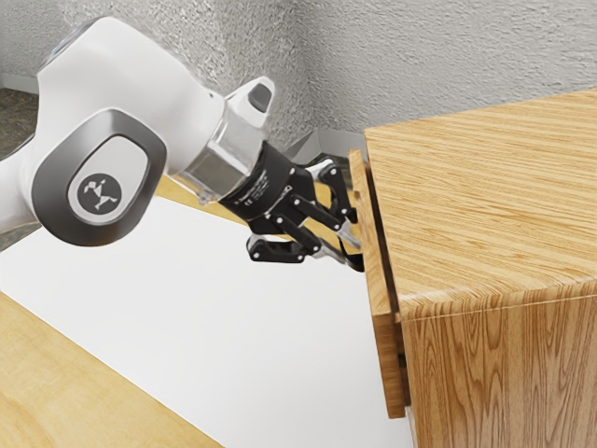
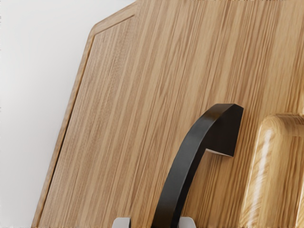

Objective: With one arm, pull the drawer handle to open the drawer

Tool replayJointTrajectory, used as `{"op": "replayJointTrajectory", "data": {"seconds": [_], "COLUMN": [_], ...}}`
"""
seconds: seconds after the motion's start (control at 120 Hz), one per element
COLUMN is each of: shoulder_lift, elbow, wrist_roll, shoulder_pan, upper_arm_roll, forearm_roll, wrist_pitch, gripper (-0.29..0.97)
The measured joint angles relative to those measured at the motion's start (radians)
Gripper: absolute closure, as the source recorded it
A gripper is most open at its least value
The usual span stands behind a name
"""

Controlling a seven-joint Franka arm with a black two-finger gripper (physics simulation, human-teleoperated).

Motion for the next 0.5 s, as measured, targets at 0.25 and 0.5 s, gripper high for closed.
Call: {"op": "replayJointTrajectory", "data": {"seconds": [0.25, 0.5], "shoulder_lift": [-0.028, -0.052], "elbow": [-0.019, -0.045], "wrist_roll": [0.001, 0.001], "shoulder_pan": [0.011, 0.021], "upper_arm_roll": [0.004, 0.005], "forearm_roll": [0.002, 0.006], "wrist_pitch": [-0.001, -0.003], "gripper": [0.68, 0.67]}}
